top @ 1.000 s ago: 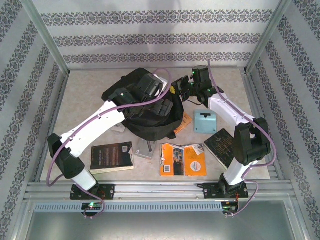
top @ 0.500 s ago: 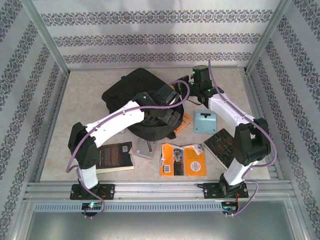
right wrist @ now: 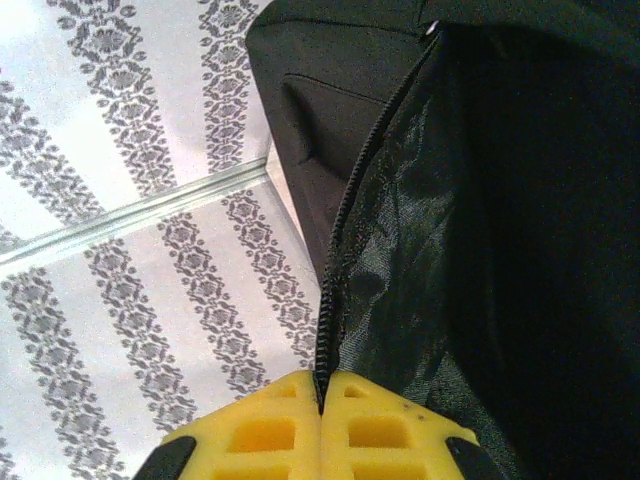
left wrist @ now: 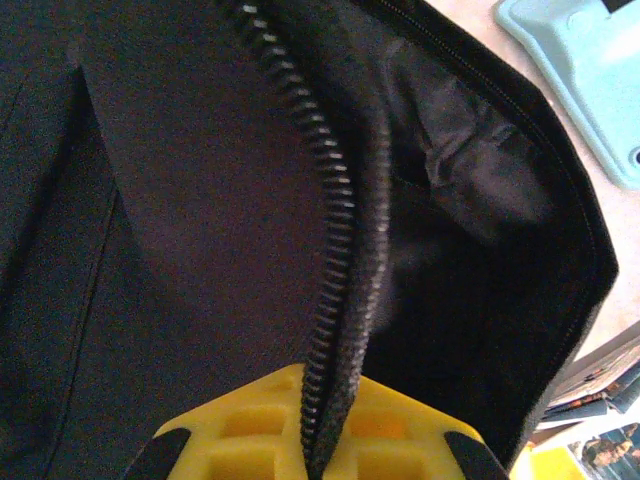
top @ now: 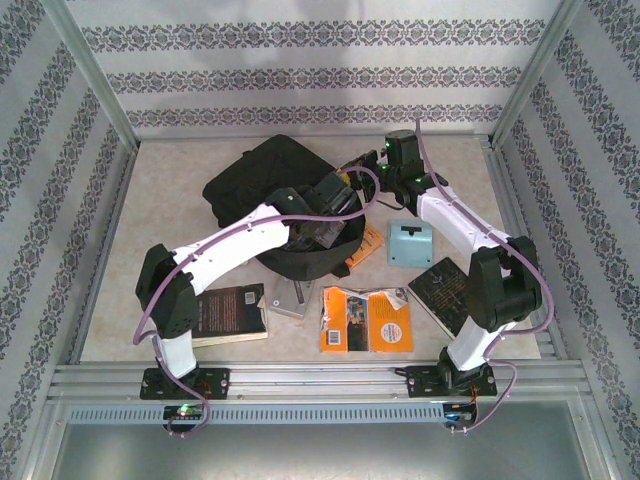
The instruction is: Pack the student bag
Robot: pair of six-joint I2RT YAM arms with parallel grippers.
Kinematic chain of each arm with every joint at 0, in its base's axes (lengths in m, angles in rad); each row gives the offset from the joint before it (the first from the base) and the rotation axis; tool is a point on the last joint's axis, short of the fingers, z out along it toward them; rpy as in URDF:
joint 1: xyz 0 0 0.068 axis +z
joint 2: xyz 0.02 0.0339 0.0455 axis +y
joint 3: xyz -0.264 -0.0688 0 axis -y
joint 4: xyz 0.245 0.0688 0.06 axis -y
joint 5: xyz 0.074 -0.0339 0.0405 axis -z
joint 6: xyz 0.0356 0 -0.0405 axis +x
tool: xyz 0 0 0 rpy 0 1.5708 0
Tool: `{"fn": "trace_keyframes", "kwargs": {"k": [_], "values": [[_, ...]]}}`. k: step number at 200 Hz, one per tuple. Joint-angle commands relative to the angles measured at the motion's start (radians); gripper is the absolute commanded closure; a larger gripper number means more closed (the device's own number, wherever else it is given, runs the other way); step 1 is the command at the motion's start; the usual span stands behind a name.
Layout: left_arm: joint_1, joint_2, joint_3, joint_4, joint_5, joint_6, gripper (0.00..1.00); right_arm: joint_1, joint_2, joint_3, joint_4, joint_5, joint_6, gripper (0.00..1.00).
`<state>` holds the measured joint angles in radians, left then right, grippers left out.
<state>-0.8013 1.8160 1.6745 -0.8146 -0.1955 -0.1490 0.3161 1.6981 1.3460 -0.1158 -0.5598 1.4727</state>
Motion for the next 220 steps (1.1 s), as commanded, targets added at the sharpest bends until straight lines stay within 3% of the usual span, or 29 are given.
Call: {"fn": "trace_keyframes", "kwargs": {"k": [1,12,31,96,149,169,190,220], "values": [[0.069,-0.064,0.027,0.035,0.039,-0.008,1.0,-0.007,-0.018,0.058,-0.019,-0.006,-0.15,0.8],[0.111,-0.067,0.038,0.043,0.092,-0.043,1.0,-0.007,-0.037,0.064,-0.042,0.02,-0.235,0.65],[0.184,-0.061,0.04,0.065,0.199,-0.111,1.0,-0.006,-0.081,0.086,-0.176,0.107,-0.418,0.54],[0.389,-0.051,-0.072,0.278,0.468,-0.352,1.0,-0.001,-0.192,-0.041,-0.446,0.439,-0.717,0.53],[0.43,-0.035,-0.131,0.369,0.526,-0.419,1.0,-0.01,-0.142,-0.076,-0.602,0.667,-0.899,0.41],[0.454,-0.045,-0.165,0.406,0.542,-0.46,1.0,0.013,-0.091,-0.05,-0.632,0.655,-0.945,0.39],[0.502,-0.057,-0.197,0.442,0.543,-0.497,1.0,0.04,-0.039,-0.044,-0.658,0.615,-0.941,0.3],[0.559,-0.041,-0.216,0.486,0.598,-0.534,1.0,0.006,-0.101,-0.247,-0.439,0.333,-0.742,0.21]]}}
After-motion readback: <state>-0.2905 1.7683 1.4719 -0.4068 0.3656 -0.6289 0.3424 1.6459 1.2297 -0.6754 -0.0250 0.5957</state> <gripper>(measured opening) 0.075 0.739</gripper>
